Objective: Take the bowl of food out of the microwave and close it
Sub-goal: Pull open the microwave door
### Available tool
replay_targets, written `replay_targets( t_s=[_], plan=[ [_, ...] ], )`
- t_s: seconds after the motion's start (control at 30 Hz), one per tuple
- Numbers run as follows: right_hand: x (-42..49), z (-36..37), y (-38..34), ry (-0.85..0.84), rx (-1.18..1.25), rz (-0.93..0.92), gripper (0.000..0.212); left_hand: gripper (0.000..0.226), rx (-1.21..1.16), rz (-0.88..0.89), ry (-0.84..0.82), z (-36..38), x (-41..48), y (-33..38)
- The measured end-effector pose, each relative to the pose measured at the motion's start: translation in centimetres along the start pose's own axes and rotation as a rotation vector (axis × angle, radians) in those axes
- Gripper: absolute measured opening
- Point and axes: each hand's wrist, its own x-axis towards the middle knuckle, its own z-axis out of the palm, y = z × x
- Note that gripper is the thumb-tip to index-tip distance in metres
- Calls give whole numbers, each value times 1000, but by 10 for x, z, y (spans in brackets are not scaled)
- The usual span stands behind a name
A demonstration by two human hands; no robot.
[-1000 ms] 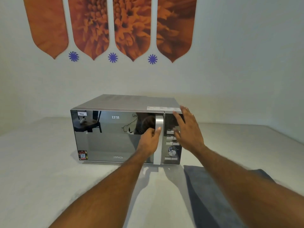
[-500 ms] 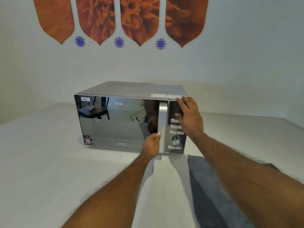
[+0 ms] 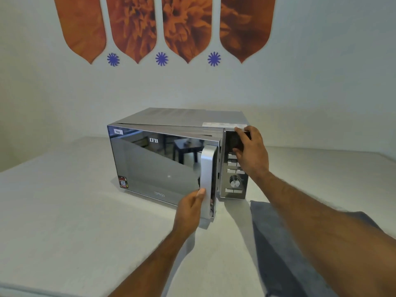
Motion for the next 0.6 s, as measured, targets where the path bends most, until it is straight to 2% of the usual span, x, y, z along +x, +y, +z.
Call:
replay_targets(
  t_s=[0.07, 0.17, 0.23, 0.3, 0.43, 0.6],
  plan=[
    [-10, -8, -16, 47, 121, 15, 63, 54, -1, 32, 13, -12, -15, 2],
    [-56, -7, -45, 167, 460, 16, 42, 50, 29, 80, 19, -25, -34, 7],
    [-97, 0, -63, 115, 609, -8, 32, 43, 31, 93, 25, -31, -45, 12],
    [-132, 6, -82, 10, 709, 34, 38, 37, 45, 104, 43, -38, -57, 15],
    [-167, 12, -105, -59, 790, 93, 47, 34, 85, 126, 91, -58, -86, 11],
    [-184, 10, -119, -1, 787, 16, 37, 18, 70, 203, 266, -88, -120, 6]
  ],
)
